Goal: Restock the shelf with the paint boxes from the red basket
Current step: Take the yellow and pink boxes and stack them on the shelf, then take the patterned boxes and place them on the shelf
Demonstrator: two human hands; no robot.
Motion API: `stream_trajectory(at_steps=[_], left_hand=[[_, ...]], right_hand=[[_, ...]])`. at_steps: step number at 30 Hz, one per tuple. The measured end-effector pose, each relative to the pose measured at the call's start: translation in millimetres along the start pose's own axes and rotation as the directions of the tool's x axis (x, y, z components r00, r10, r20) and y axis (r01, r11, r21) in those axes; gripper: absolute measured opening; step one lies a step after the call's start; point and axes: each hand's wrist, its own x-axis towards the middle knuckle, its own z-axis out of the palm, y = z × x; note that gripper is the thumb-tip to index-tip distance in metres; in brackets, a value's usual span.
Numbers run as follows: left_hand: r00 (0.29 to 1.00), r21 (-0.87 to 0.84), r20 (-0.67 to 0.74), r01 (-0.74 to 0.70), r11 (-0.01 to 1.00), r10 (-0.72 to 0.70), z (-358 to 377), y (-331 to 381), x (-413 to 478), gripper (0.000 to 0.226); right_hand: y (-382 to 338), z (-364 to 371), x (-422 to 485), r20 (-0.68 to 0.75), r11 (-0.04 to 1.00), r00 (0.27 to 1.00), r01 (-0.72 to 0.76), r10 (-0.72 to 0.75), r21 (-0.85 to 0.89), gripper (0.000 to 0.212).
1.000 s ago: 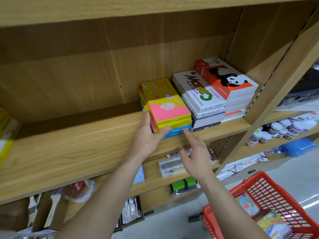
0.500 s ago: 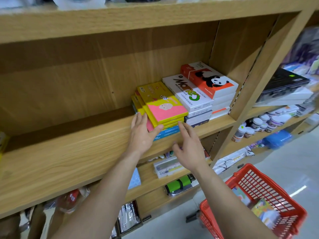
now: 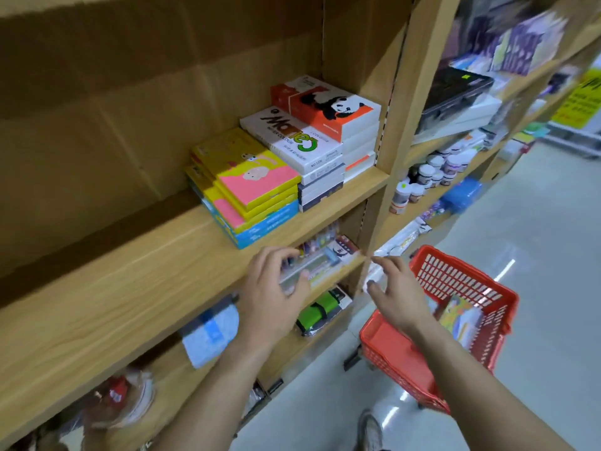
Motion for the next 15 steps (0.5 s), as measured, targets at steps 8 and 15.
stream_trajectory(at_steps=[8,15], left_hand=[[0.689,0.207,0.695,0.085,0.975,-0.207,162.7,-11.4,-21.8,0.050],[0.517,0.265,0.816,0.064,0.962,-0.259,314.1,-6.4,-13.1,0.046]], right_hand=[[174.3,-14.4,-30.2,0.062,0.892,0.891,-0.446,0.450,-0.068,0.053],[301.5,1.0,-41.3,0.115,0.761,0.753,-0.645,0.648,-0.063,0.056]])
